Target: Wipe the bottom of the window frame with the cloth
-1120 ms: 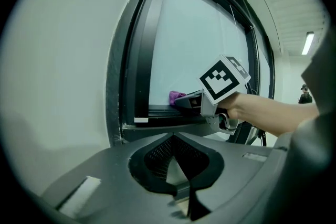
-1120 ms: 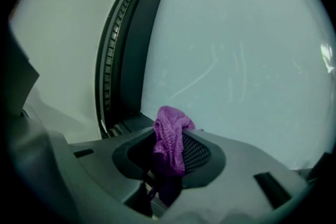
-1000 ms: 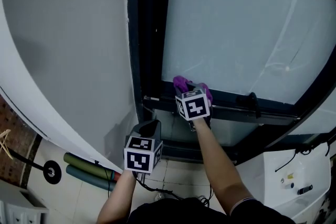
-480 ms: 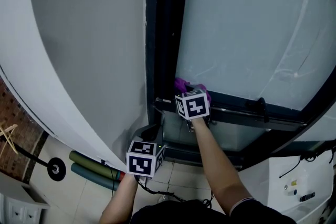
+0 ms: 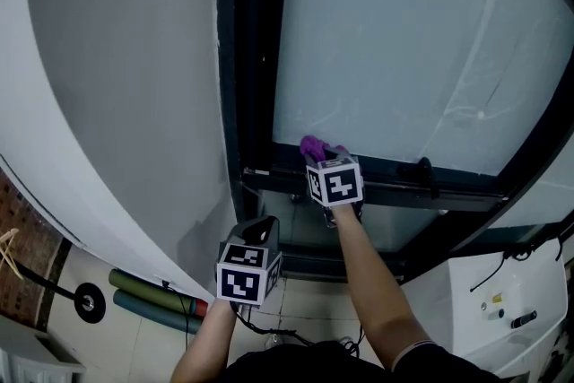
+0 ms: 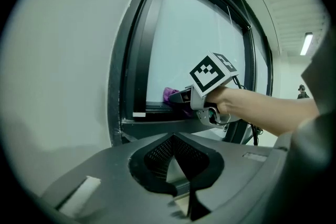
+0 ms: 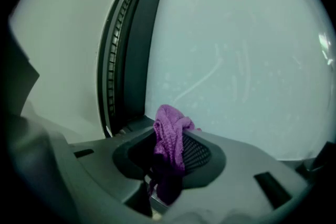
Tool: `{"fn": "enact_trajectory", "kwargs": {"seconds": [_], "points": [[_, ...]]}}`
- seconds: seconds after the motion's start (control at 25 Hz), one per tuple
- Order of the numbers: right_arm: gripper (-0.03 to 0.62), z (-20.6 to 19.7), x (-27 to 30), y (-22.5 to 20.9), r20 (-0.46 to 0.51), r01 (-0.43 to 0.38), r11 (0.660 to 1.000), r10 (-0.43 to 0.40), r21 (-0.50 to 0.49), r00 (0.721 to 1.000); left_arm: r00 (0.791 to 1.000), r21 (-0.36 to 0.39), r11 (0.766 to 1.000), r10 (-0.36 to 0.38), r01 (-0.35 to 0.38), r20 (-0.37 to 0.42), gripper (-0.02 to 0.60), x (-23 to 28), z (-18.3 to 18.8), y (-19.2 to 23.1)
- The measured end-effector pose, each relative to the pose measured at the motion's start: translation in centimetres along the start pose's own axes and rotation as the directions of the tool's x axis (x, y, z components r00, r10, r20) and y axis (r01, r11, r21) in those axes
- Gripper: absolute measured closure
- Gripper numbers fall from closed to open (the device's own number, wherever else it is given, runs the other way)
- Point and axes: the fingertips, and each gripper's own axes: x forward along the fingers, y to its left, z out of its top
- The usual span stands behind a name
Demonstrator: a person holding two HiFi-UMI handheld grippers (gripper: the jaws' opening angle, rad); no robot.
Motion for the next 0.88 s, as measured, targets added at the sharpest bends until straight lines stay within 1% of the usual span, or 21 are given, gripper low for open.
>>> {"fn": "enact_trajectory", "kwargs": {"seconds": [0.16, 0.52, 0.72, 0.88], "points": [[0.467, -1.6, -1.7, -4.1, -0.012, 0.072, 0.997, -0.072, 0.033, 0.997, 0.999, 0.025, 0.999, -0.046, 0.046, -0.013, 0.574, 1.0, 0.1, -2.2], [0.467, -4.7, -5.2, -12.7, -0.022, 0.194, 0.977, -0.192, 0.090, 0.981, 0.993, 0.055, 0.991, -0.118, 0.119, -0.023, 0.573, 3.1, 0.3, -7.2], [0.465, -6.0, -7.1, -16.1, 0.013, 0.256, 0.957, -0.260, 0.137, 0.965, 0.991, 0.061, 0.989, -0.132, 0.133, -0.017, 0.574, 4.1, 0.8, -9.6], [0.465, -6.1, -7.8, -17.0, 0.040, 0.256, 0.954, -0.265, 0.155, 0.963, 0.989, 0.066, 0.987, -0.145, 0.146, -0.021, 0.574, 4.7, 0.8, -11.4]]}}
